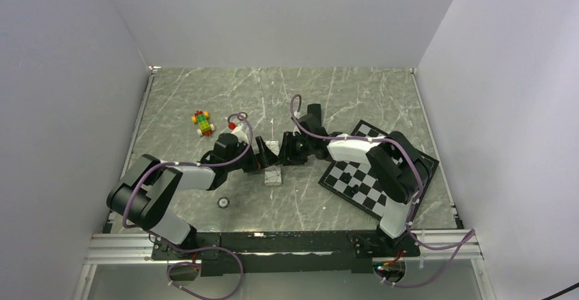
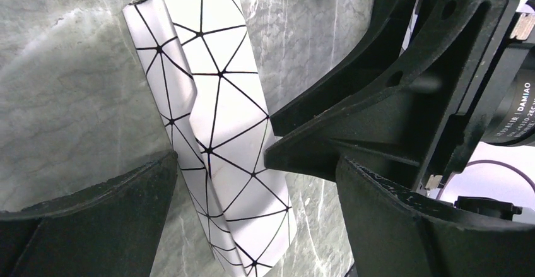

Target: Organize the sunglasses

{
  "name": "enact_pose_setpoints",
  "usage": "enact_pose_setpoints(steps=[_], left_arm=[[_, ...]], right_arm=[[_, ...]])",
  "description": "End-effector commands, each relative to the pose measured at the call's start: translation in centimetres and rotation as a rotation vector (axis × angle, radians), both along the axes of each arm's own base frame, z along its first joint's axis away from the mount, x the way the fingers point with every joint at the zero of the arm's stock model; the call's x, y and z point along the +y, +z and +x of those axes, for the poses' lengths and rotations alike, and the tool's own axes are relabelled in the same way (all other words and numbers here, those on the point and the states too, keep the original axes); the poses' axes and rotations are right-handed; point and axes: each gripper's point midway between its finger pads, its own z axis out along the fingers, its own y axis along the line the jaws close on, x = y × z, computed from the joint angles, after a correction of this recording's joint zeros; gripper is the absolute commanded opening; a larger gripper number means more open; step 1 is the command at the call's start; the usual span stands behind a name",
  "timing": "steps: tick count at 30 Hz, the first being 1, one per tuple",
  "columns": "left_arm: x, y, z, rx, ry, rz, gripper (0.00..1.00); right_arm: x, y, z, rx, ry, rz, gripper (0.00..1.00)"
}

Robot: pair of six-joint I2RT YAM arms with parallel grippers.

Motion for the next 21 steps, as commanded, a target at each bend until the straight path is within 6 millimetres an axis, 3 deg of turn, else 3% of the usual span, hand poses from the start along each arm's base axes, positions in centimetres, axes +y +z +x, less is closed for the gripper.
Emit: enact_pose_setpoints(steps=[1,6,8,12,14,17,21], left_arm=[[0.2,-0.6,-0.4,0.021,0.005,0.036,0.99],[2.0,-1.1,-0.8,0.045,0.063,0.126,0.99],[2.5,-1.0,-0.9,0.043,0.076,0.143,0.99],[3.2,1.9,-0.4,-0.043,0.100,0.154,0.99],[4.4,4.4,0.4,-0.111,0.155,0.187,0.99],[7.2,8.3,0.9,-0.206,0.251,0.278,0.99],[11.2,14.4,0.4,-0.338,0.386,0.338,0.99]], right_arm=[[-3.4,-6.0,0.3,0.038,-0.176,-0.273,0.41],[-4.9,-6.1,0.7,-0.016,-0.211,-0.371,0.38],[-4.3,-5.3,0.7,-0.037,-0.193,-0.336,0.38],[-1.9,-2.3,1.3,-0.096,-0.108,-0.217,0.41],[-0.9,0.3,2.0,-0.158,-0.077,-0.165,0.43],[-0.2,5.5,3.7,-0.284,-0.065,-0.126,0.55],[-2.9,13.1,5.9,-0.460,-0.193,-0.119,0.76]])
